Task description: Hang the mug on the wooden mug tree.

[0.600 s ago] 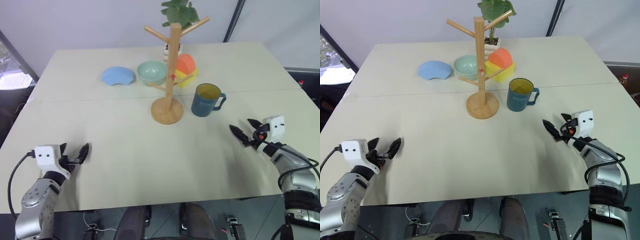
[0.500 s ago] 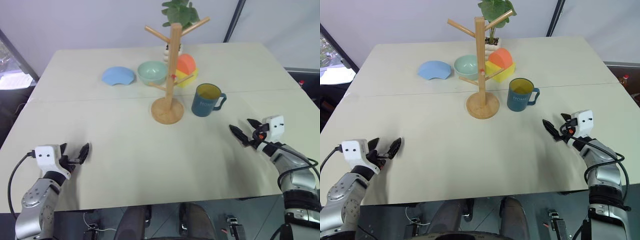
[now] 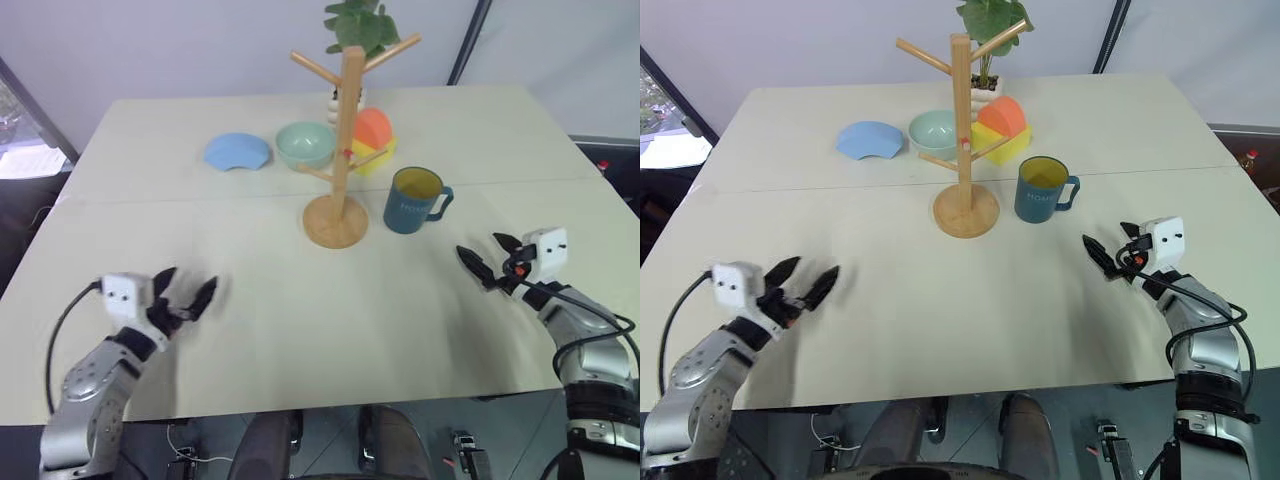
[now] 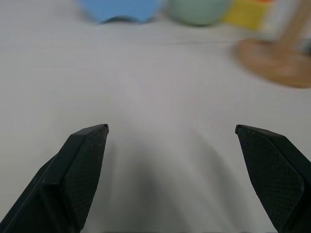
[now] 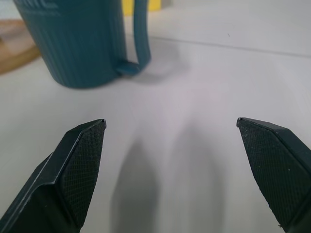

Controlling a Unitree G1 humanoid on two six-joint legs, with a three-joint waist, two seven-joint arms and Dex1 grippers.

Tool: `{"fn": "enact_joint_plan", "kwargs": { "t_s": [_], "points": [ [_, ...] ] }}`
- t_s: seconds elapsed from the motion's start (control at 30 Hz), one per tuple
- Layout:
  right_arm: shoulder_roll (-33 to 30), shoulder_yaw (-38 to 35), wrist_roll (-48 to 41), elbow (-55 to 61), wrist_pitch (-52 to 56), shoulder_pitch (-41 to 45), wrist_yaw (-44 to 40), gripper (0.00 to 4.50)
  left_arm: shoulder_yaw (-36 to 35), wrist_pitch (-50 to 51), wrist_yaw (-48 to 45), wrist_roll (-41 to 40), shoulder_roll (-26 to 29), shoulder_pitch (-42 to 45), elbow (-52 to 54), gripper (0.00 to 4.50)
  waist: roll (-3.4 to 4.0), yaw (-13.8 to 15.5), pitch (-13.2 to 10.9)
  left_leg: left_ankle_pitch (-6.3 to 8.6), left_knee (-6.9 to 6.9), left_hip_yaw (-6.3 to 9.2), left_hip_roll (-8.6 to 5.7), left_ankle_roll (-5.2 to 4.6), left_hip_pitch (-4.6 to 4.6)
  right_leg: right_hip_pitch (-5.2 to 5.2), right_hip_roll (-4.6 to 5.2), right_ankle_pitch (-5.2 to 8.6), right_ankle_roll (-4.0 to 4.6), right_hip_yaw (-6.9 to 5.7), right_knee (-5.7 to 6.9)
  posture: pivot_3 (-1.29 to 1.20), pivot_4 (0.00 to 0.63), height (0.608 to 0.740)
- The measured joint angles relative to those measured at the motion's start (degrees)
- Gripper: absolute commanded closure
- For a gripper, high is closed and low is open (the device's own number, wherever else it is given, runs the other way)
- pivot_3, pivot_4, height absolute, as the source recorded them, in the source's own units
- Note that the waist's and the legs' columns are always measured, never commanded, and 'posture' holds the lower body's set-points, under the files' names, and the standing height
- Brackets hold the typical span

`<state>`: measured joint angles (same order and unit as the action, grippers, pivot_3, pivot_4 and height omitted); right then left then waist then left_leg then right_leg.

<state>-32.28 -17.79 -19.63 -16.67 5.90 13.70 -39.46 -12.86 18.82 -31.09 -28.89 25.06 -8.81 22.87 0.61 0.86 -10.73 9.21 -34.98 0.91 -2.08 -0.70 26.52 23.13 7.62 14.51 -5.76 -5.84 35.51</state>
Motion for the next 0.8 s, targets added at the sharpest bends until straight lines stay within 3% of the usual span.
{"fn": "enact_joint_plan", "kwargs": {
  "t_s": [0.3,0.47,0.8],
  "points": [
    [4.3,3.4,2.6,2.2,1.1,3.9,7.6,0.02,19.5,4.5,-8.7,1.3,3.3,11.3,8.7,0.0,0.01,-0.2,0.0,-0.03,-0.07,-0.4,0.01,-0.05,-0.15,0.07,-0.18,-0.01,0.02,0.46,0.55,0.0,0.15,0.74],
    [5.4,4.5,4.8,-0.3,-0.3,8.0,10.5,0.02,21.1,5.5,-8.5,1.6,2.1,15.6,8.3,0.0,0.01,-0.1,0.0,-0.09,-0.15,-0.4,0.05,-0.16,-0.15,0.08,-0.26,-0.01,0.01,0.48,0.59,0.0,0.15,0.74],
    [6.8,6.0,7.4,-13.0,-5.3,15.2,12.5,0.02,21.1,1.3,-11.0,4.4,1.5,15.5,2.2,0.0,0.0,-0.2,0.0,-0.13,-0.2,-0.55,0.05,-0.21,-0.18,0.1,-0.34,-0.03,0.0,0.71,0.61,0.0,0.15,0.74]
  ]
}}
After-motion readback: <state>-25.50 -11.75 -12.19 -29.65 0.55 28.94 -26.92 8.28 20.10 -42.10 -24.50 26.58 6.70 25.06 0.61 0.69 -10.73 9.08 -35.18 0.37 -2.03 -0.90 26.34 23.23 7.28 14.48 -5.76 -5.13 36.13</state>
